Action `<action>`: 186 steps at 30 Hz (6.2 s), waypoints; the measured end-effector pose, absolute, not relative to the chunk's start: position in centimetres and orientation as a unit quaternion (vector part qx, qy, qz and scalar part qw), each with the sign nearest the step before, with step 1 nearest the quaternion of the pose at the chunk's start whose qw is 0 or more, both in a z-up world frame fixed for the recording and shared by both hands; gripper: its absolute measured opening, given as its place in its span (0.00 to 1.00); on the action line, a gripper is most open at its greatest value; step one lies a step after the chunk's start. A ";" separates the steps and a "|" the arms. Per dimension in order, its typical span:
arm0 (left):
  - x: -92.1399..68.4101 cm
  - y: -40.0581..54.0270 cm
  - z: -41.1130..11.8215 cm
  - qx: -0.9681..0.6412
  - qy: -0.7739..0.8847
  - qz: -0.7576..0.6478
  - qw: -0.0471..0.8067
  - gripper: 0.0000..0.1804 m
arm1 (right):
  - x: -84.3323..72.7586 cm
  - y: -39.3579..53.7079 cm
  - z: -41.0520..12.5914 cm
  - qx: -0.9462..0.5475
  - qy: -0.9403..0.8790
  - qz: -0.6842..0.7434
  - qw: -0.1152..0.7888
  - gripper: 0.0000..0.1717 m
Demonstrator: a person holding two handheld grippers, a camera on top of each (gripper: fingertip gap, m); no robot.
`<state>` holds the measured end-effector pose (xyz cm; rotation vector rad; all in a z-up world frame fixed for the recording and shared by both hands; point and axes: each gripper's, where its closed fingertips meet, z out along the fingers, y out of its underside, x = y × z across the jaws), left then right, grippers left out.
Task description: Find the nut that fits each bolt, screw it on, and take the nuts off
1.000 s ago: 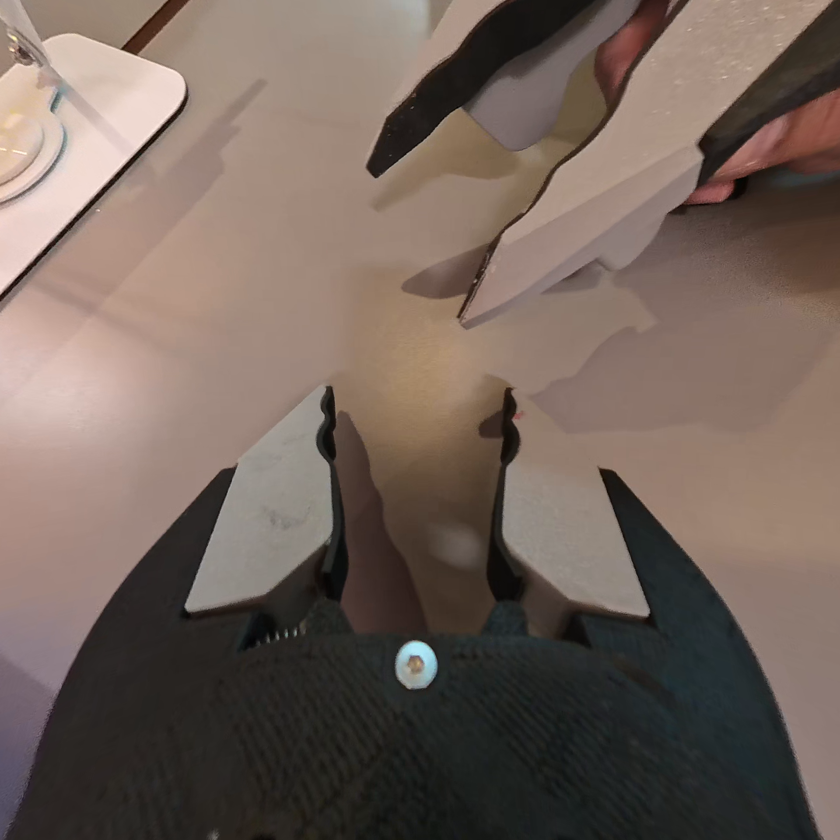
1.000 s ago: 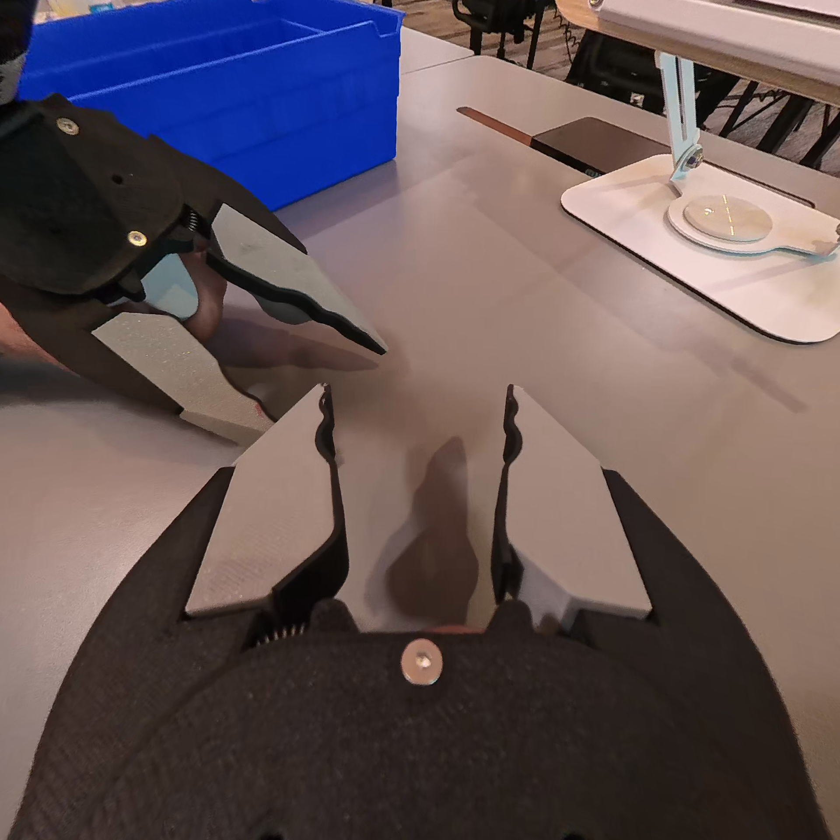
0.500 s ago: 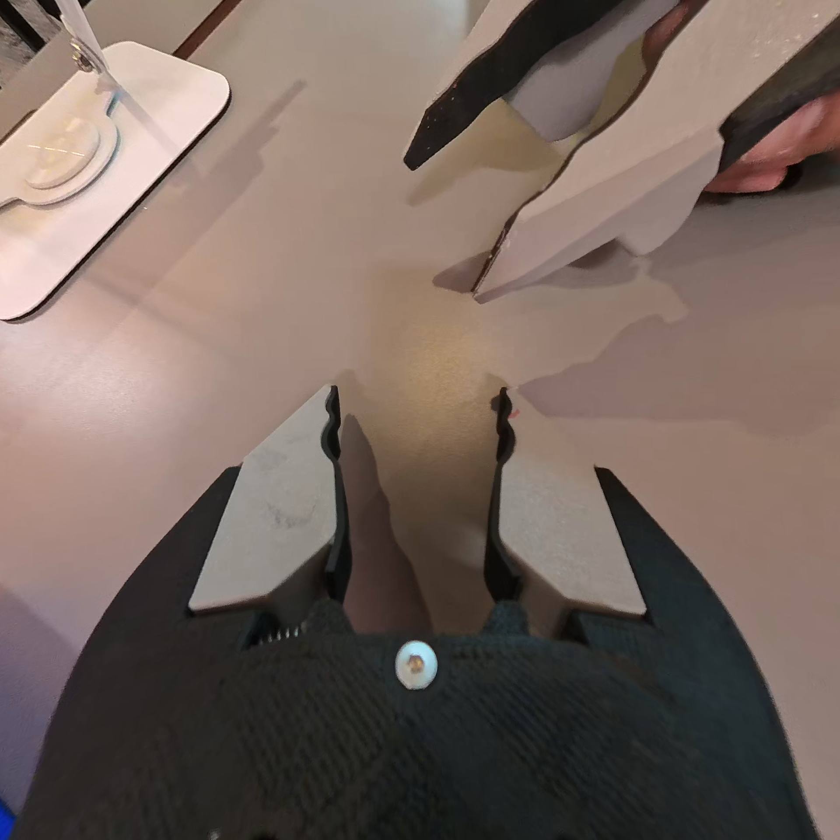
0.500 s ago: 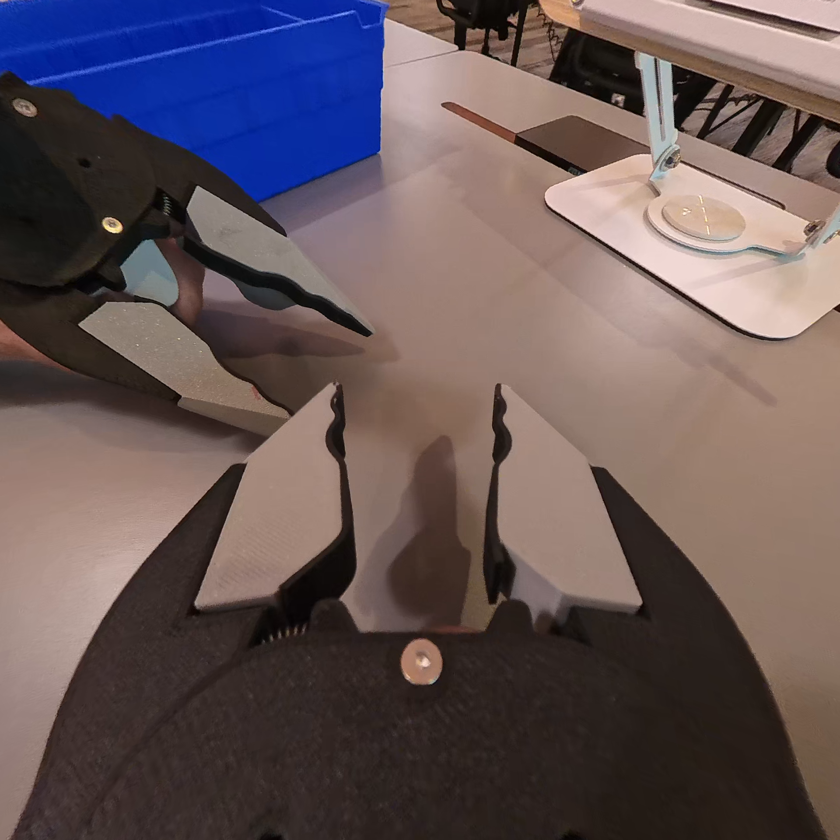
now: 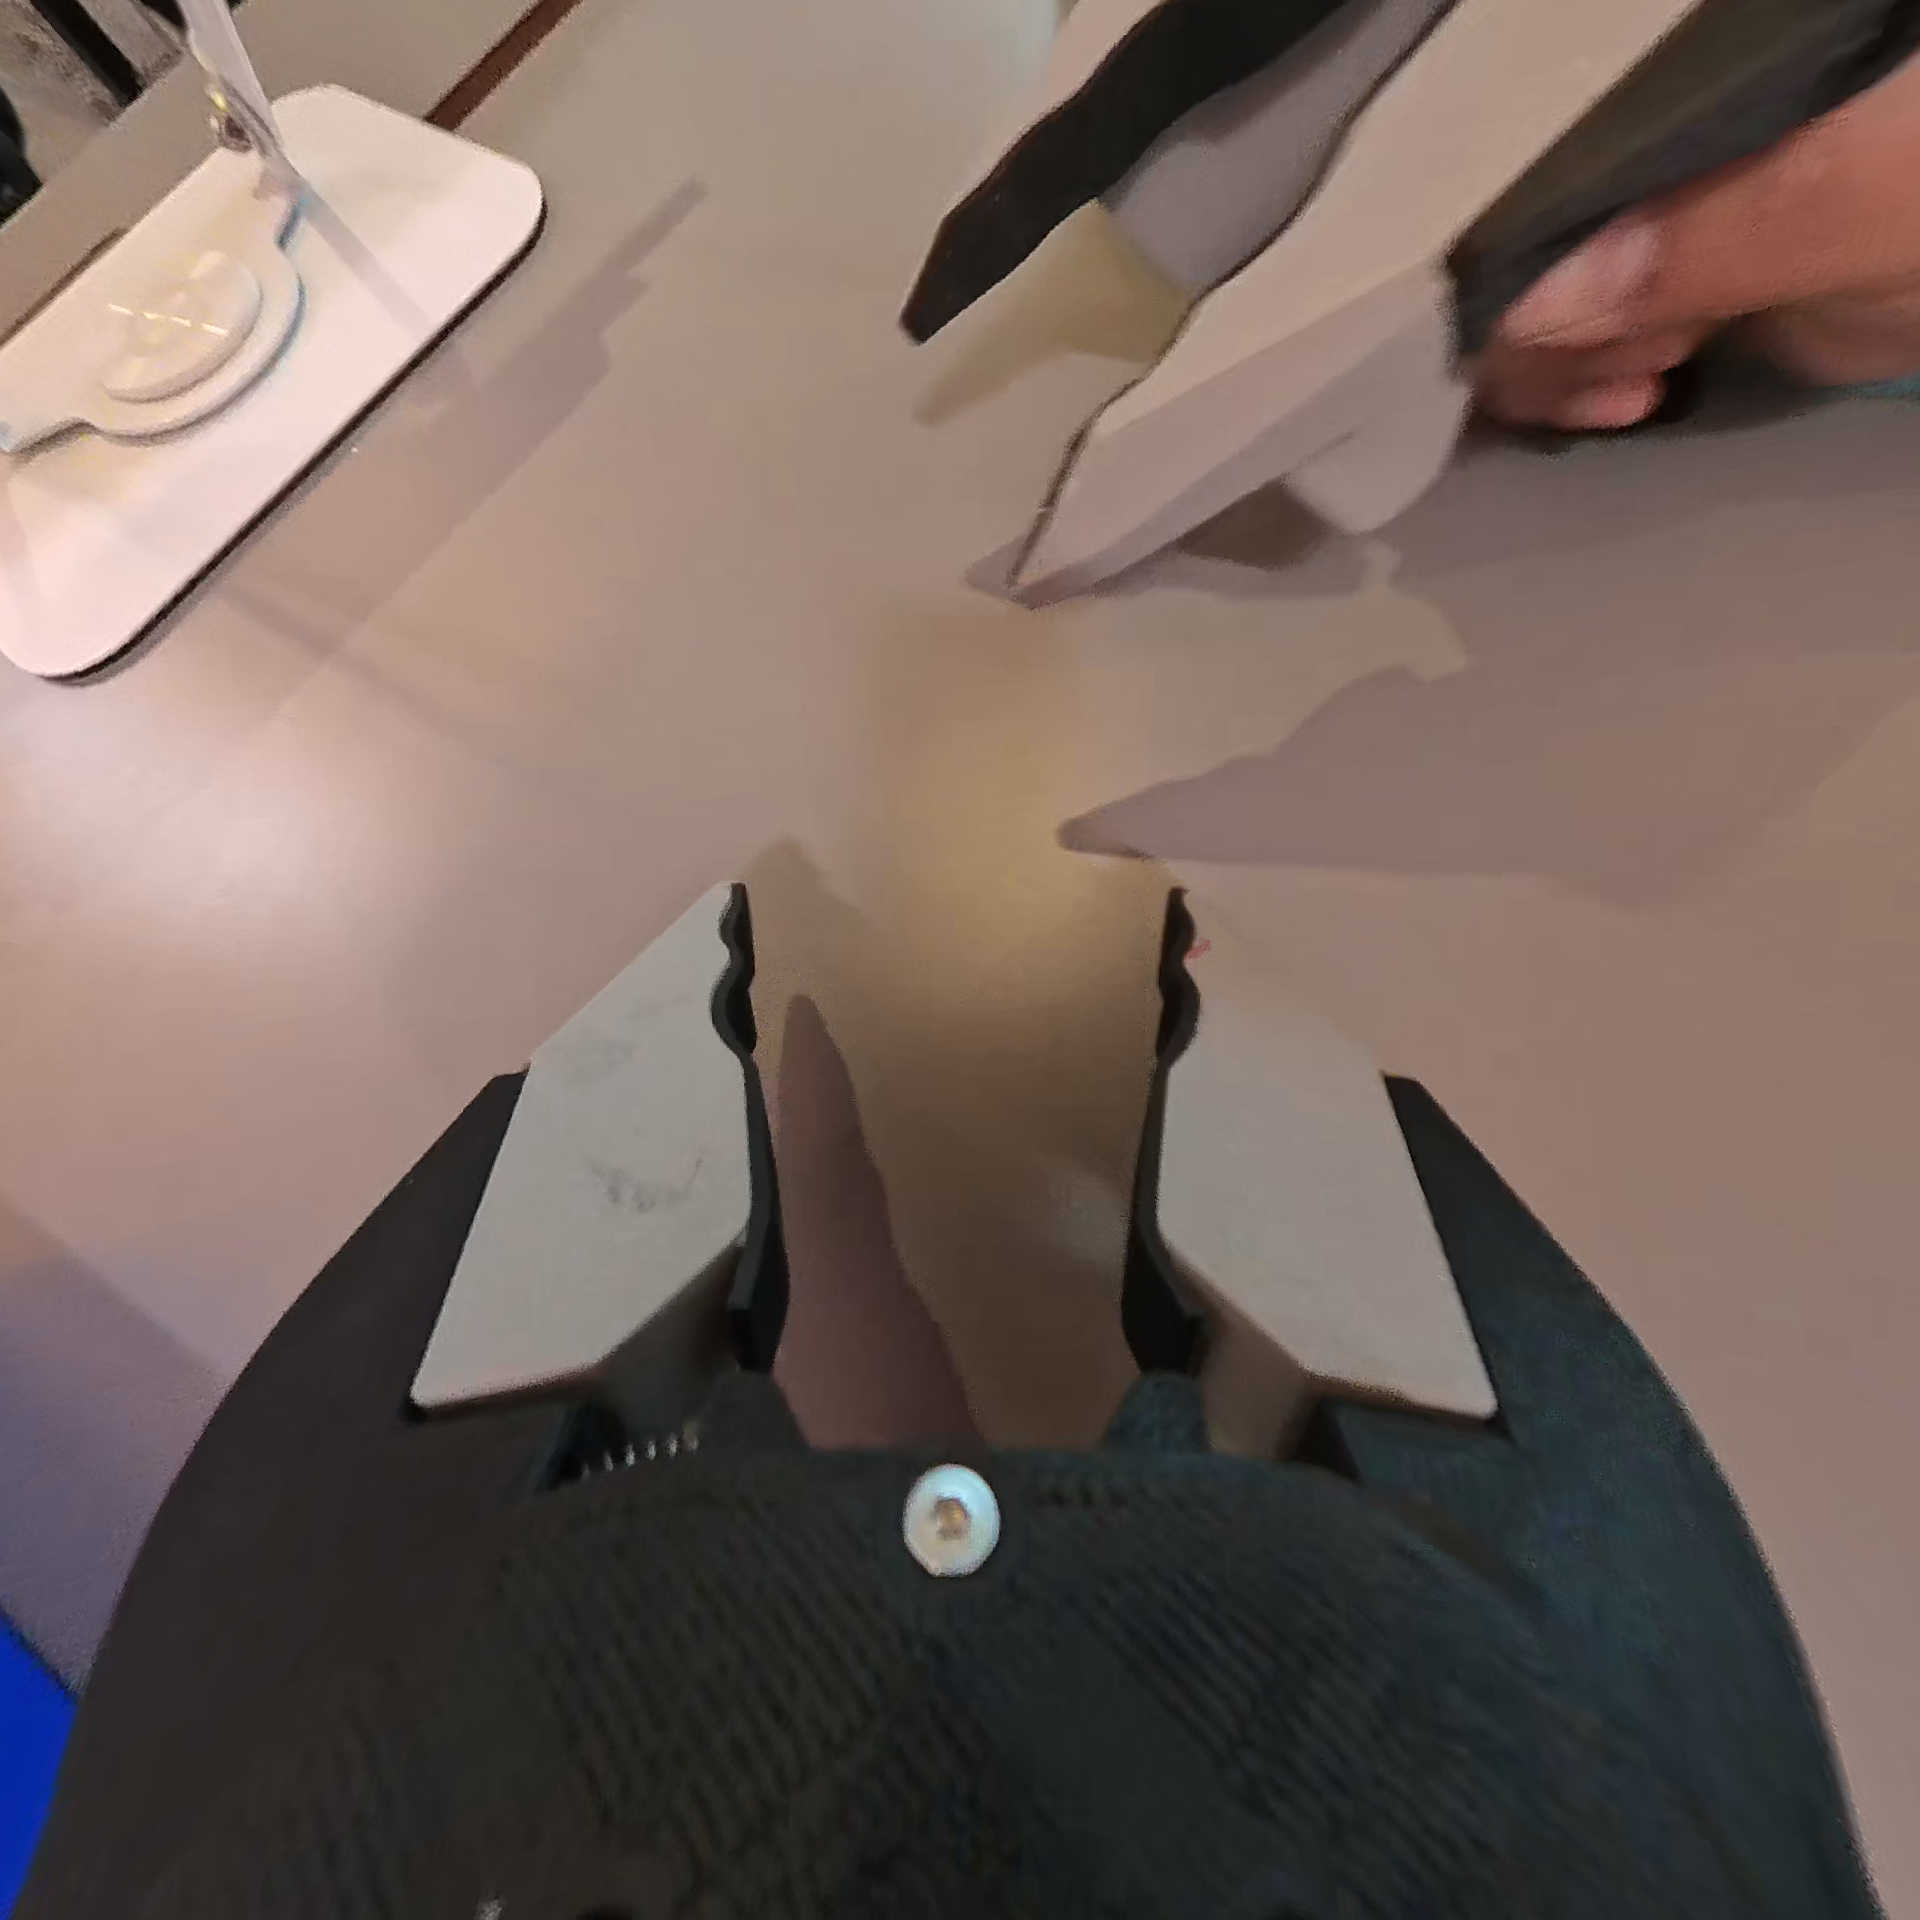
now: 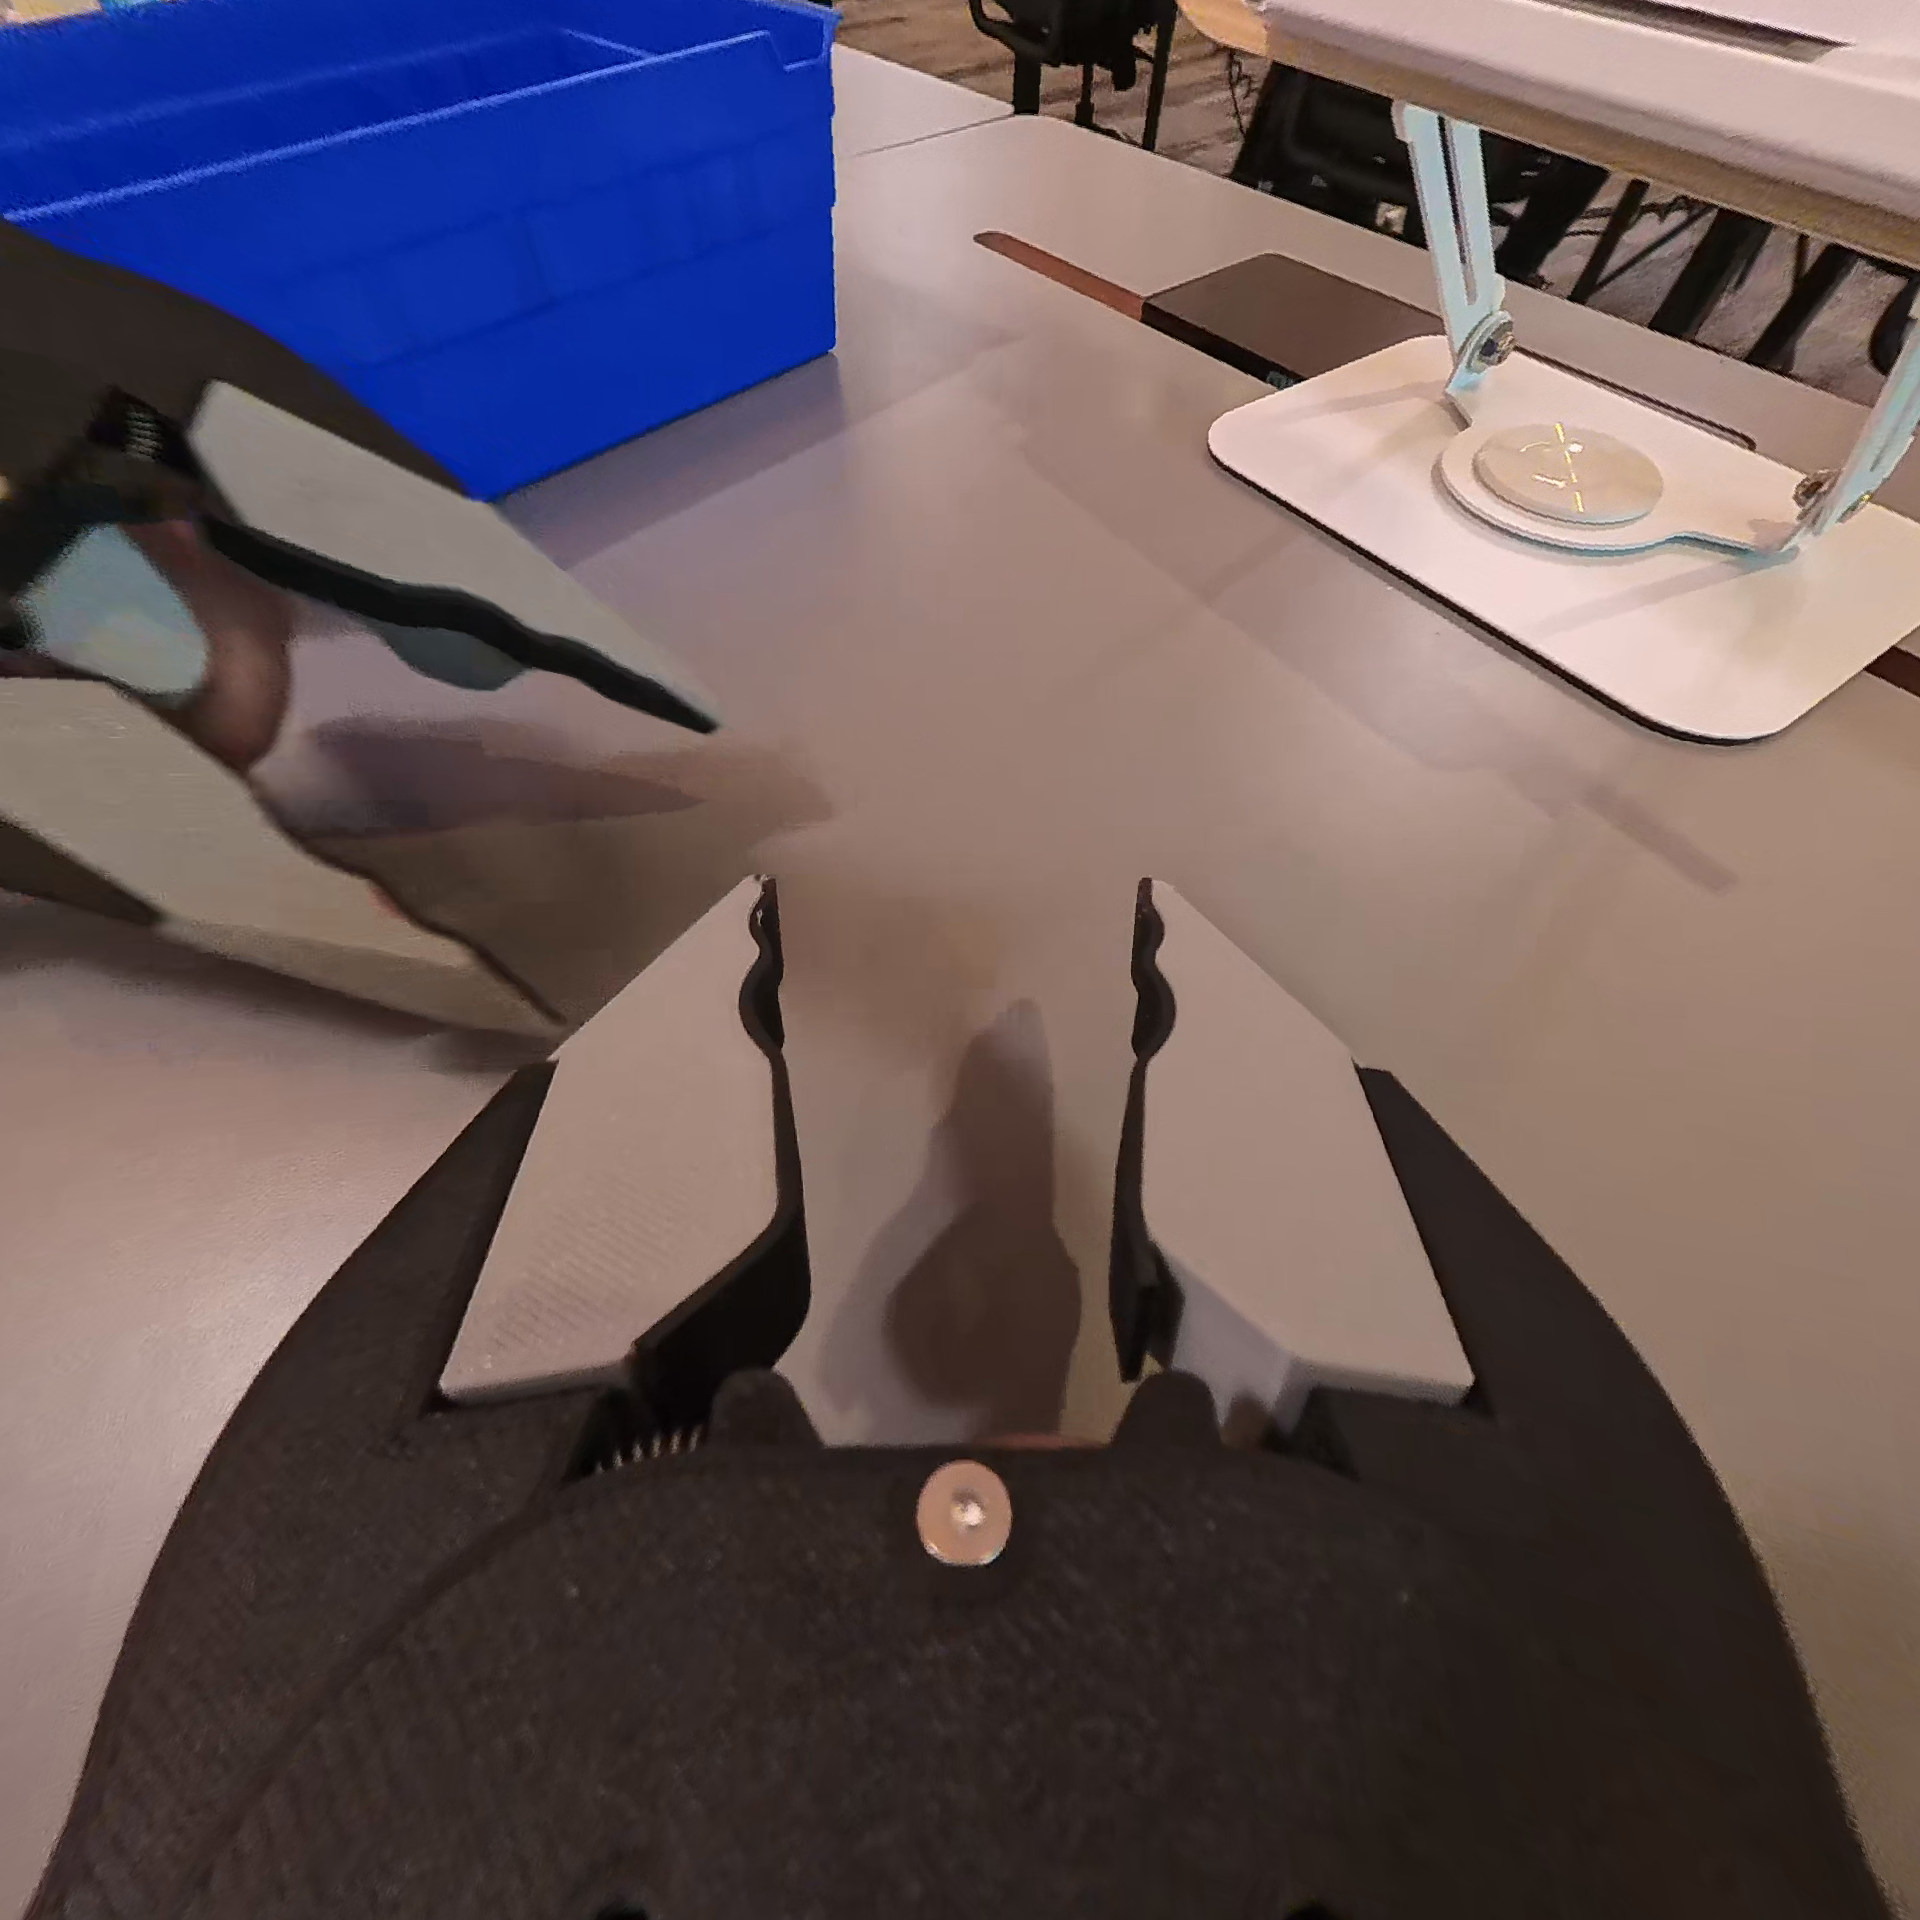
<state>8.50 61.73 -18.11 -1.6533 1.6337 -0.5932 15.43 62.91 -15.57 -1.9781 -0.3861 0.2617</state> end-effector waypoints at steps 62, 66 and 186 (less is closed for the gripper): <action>-11.5 79.0 -10.6 -0.792 0.515 -0.122 0.304 0.02 | 15.7 62.6 -16.1 -0.839 -0.156 0.102 0.511 0.33; -4.0 69.7 -2.4 -0.661 0.596 -0.237 0.389 0.02 | 15.4 62.1 -13.8 -0.817 -0.169 0.126 0.537 0.32; 11.3 57.7 -7.9 -0.522 0.586 -0.417 0.458 0.04 | 6.8 57.5 -4.8 -0.671 -0.192 0.351 0.624 0.33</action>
